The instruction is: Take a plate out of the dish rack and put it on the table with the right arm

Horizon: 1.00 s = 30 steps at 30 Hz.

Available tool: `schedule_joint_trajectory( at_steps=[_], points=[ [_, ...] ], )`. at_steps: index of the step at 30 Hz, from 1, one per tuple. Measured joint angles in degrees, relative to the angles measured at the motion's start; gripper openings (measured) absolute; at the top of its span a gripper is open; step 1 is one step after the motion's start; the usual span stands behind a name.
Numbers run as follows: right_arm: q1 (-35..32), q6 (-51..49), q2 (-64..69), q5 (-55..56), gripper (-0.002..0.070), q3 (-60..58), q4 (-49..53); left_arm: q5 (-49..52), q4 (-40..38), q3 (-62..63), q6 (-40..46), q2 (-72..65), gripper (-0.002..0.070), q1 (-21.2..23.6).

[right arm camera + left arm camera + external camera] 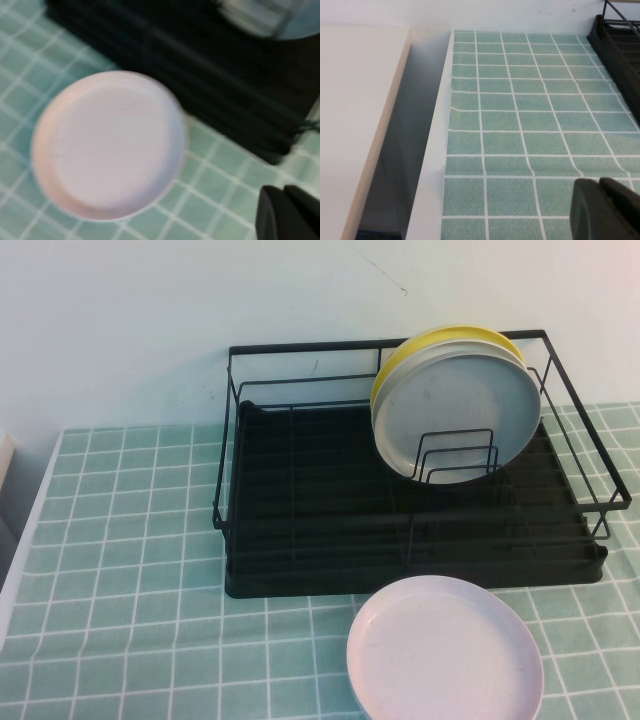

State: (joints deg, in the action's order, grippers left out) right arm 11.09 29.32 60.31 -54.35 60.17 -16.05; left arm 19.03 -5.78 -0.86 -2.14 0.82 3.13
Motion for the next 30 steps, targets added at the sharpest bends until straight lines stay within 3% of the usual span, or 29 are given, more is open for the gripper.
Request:
schedule_joint_trajectory(
  at_steps=[6,13,20,30],
  points=[
    [0.0,-6.11,-13.61,6.46,0.0008,-4.36,10.68,0.0,0.0,0.0,0.0,0.0,-0.0003,0.0],
    [0.0,-7.12,-24.88,13.34,0.0006,-16.26,11.58,0.0,0.0,0.0,0.0,0.0,-0.0003,0.0],
    [0.0,-7.12,-26.92,13.59,0.0001,-24.15,7.01,0.0,0.0,0.0,0.0,0.0,-0.0003,0.0],
    [0.0,-7.12,-28.48,11.41,0.0,-28.08,9.22,0.0,0.0,0.0,0.0,0.0,-0.0003,0.0]
  ],
)
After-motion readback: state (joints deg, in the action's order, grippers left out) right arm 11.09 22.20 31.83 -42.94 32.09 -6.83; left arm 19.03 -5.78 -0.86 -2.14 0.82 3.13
